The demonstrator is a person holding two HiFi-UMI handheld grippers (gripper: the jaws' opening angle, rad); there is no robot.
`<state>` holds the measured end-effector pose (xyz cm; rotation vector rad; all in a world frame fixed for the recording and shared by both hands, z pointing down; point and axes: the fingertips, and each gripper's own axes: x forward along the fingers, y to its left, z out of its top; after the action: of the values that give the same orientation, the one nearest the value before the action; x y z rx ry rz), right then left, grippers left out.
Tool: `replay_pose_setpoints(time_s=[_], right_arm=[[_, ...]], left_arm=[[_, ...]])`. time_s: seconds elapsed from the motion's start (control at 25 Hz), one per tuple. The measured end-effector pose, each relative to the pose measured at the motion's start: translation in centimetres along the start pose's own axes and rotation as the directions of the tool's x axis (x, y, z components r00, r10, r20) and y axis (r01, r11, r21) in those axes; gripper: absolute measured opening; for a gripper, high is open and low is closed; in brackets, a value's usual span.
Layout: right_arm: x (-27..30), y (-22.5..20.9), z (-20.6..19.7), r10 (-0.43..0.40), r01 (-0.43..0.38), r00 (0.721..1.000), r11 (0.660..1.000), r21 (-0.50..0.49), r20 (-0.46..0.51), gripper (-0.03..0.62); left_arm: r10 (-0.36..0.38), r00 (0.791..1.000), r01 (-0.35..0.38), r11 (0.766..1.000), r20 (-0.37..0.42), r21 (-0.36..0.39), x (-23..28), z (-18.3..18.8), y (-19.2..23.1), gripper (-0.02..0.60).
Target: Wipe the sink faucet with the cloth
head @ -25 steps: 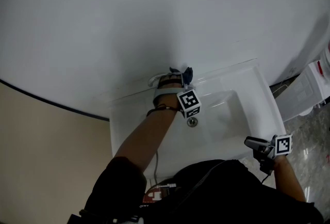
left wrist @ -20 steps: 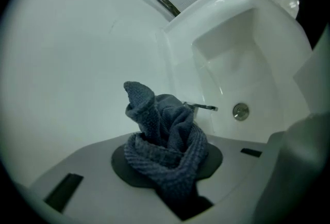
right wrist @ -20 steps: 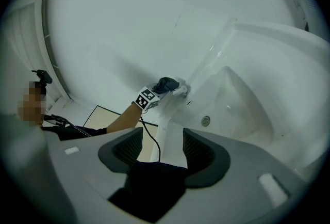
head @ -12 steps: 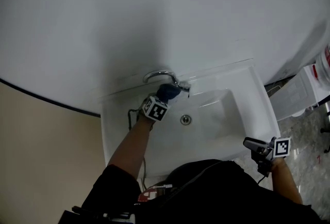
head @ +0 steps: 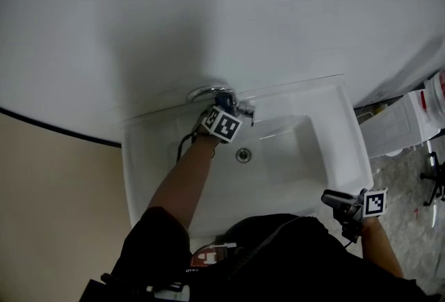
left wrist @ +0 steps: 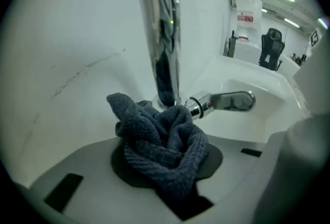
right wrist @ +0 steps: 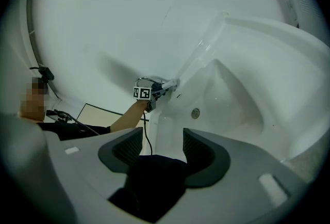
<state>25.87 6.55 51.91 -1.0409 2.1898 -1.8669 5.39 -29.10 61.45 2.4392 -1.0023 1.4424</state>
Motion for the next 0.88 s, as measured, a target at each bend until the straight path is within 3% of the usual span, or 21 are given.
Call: replay_pose_setpoints(time_s=[0.2,0.32,0.4,0.48,0.56,0.64,0.72,0.88], right_arm=[[-0.8,-1.5,0.3,-0.034,0.033,0.999,0.999,0.022,0.02,0.233],[-0.5,-1.3,0.4,-0.022,0.022,1.0,0.999,0.027,0.019,0.233],[-0.5,-1.3,0.3,-0.02,0.019,0.999,0.999,0.03,0.025,0.233],[-0.7,-1.5,0.2,-0.023,0.021,0.999,0.999,0.033,0.033,0.233],[-0.9,-1.4,0.4,-0.016,0.014,0.999,0.999,0.036,0.046,0.233],[-0.8,-1.3,0.5,-0.012,0.01,0.999,0.999,0.034,0.046,0.233],[-0.4,-1.0,0.6,-0.001,0.001,0.999,1.0,0.022,0.035,0.233],[-0.5,-1.5,0.4,0.001,-0.001,1.0,1.0,0.028,0.031,0.233]], left_arm=[[0.051,0.993,-0.035,0.989,-0.104,0.143,3.6,-1.8,-0.8,0.107],[0.048,0.987,-0.022,0.985,-0.152,0.169,4.9,-2.8,-1.0,0.107],[-0.01,0.991,0.027,0.991,-0.132,0.128,3.7,-2.5,-1.5,0.107],[-0.115,0.991,0.119,0.992,-0.072,0.048,1.2,-1.6,-2.8,0.107],[-0.216,0.976,0.215,0.976,-0.027,-0.039,-0.6,-0.6,-4.2,0.107],[-0.293,0.955,0.286,0.948,-0.034,-0.142,-0.4,-0.4,-5.2,0.107],[-0.333,0.942,0.317,0.925,-0.047,-0.211,0.7,-0.6,-5.7,0.107],[-0.321,0.945,0.302,0.93,-0.067,-0.208,3.1,-0.9,-6.8,0.107]])
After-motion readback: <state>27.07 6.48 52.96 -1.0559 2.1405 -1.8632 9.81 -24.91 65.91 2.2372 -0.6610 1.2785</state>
